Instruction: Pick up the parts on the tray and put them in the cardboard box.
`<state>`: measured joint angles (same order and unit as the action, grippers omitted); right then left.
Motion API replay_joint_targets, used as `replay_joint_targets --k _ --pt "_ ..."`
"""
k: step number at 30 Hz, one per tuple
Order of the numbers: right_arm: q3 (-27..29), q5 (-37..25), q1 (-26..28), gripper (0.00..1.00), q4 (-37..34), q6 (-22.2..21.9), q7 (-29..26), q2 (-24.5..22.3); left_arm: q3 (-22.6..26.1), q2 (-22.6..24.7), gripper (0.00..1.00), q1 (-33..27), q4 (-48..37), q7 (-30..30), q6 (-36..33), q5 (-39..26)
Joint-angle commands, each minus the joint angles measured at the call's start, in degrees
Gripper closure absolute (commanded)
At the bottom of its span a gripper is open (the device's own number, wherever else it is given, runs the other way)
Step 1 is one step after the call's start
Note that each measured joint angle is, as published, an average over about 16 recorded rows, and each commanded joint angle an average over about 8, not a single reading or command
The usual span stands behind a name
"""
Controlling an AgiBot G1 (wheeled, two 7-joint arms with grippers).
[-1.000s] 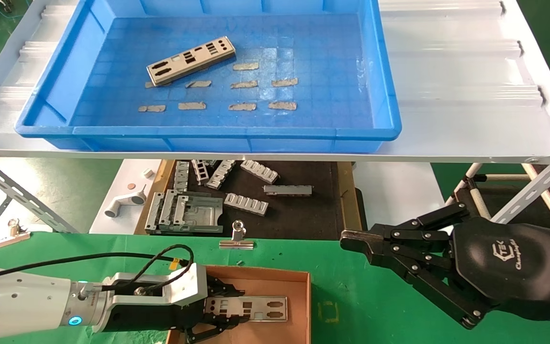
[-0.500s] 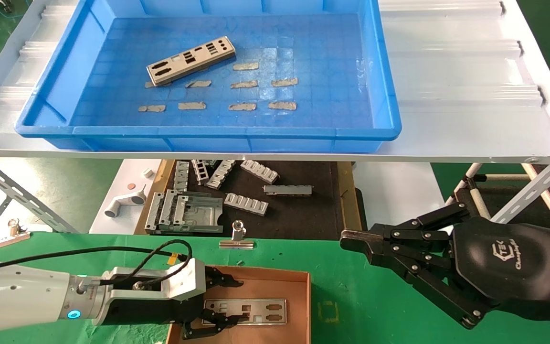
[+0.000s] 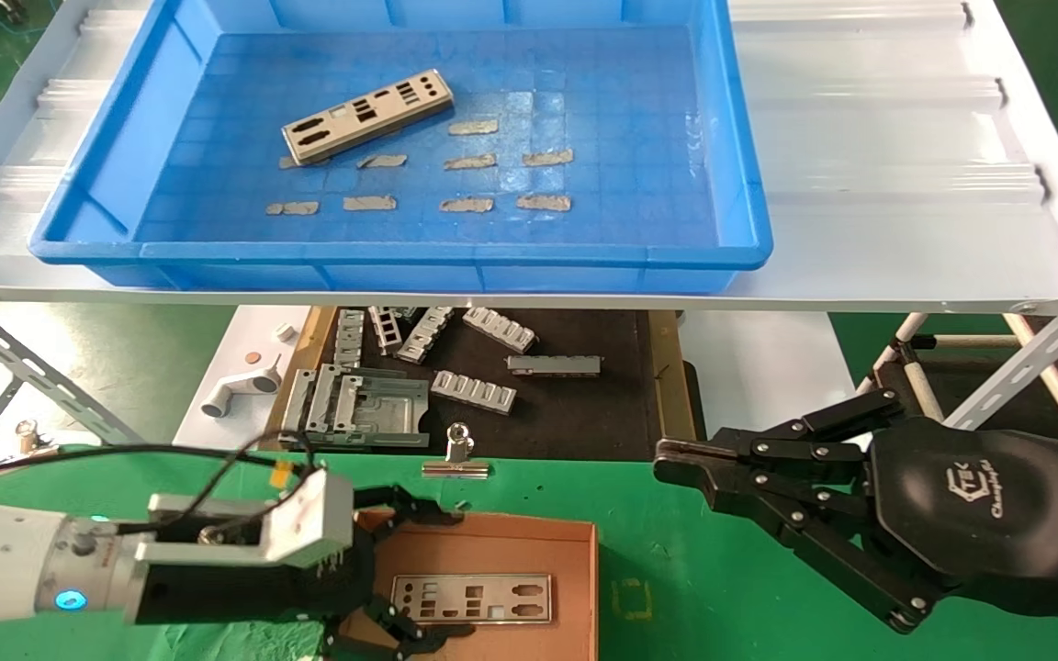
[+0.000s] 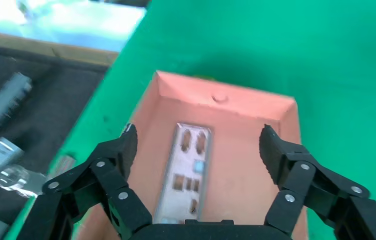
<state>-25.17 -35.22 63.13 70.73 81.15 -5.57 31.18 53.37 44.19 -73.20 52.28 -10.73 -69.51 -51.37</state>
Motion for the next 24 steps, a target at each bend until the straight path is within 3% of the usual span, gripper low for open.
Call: replay_joint_targets --k 1,24 --pt "0.0 0.0 0.0 0.00 0.0 0.0 0.0 0.0 -1.1 -0.2 0.00 0.3 0.6 0.6 -0.4 0.2" --pt "0.0 0.0 0.0 0.00 0.0 0.0 0.0 0.0 -16.7 -4.1 0.00 5.2 9.5 9.6 -7.2 4.2"
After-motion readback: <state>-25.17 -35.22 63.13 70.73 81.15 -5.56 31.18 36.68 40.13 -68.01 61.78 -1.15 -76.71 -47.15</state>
